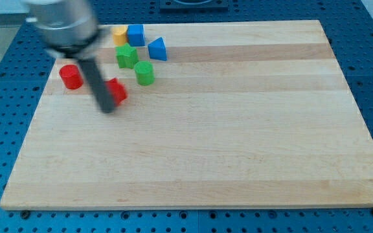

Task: Push the green circle slightly to left

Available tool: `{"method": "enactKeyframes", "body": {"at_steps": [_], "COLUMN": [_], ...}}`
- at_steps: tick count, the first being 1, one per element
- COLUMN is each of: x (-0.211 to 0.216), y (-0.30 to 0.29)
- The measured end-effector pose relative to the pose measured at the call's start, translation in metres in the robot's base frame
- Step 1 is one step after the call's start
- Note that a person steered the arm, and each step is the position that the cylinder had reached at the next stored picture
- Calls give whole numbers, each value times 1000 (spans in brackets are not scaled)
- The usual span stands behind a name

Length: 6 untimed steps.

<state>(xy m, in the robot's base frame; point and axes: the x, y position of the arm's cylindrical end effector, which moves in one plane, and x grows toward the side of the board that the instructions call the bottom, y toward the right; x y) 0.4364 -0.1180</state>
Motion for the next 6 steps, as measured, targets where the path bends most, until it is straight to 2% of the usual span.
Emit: {"method": "enactKeyframes", "body": {"at_steps": [1, 2, 4, 5, 6], "x": [-44, -16, -5, -57, -37], "y": [51, 46, -110, -127, -67]}}
